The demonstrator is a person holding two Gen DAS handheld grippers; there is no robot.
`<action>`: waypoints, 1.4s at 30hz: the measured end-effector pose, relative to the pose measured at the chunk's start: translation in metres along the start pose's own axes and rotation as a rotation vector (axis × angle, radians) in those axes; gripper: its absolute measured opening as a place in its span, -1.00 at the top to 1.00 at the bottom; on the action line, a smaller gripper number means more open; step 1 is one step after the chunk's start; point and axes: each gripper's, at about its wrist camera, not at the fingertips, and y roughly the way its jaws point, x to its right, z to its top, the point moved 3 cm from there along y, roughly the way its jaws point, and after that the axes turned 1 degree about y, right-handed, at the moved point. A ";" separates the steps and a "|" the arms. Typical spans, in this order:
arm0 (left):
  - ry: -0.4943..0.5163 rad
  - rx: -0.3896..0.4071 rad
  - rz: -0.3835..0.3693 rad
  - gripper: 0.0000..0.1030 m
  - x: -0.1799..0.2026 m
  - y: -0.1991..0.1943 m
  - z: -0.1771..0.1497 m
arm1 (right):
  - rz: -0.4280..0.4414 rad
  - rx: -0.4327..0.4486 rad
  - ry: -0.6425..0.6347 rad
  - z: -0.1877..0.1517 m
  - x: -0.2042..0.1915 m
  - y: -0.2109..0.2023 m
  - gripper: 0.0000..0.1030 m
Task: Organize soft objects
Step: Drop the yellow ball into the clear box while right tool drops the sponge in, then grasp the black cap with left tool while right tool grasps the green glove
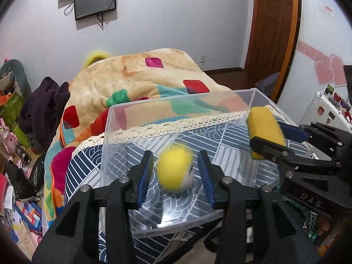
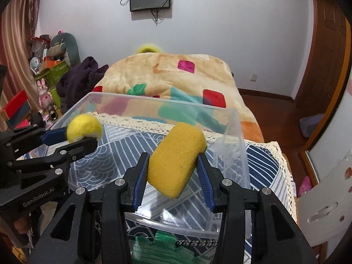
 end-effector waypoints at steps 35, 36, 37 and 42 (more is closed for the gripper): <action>0.070 0.070 -0.153 -0.73 0.066 -0.086 -0.082 | -0.030 0.108 0.041 -0.046 0.018 -0.078 -0.62; 0.067 0.062 -0.153 -0.73 0.067 -0.082 -0.083 | -0.033 0.105 0.044 -0.049 0.019 -0.079 -0.62; 0.062 0.055 -0.153 -0.73 0.068 -0.079 -0.082 | -0.036 0.102 0.048 -0.051 0.020 -0.080 -0.62; 0.024 0.067 -0.123 -0.73 0.059 -0.074 -0.078 | -0.004 0.073 0.071 -0.064 0.021 -0.079 -0.62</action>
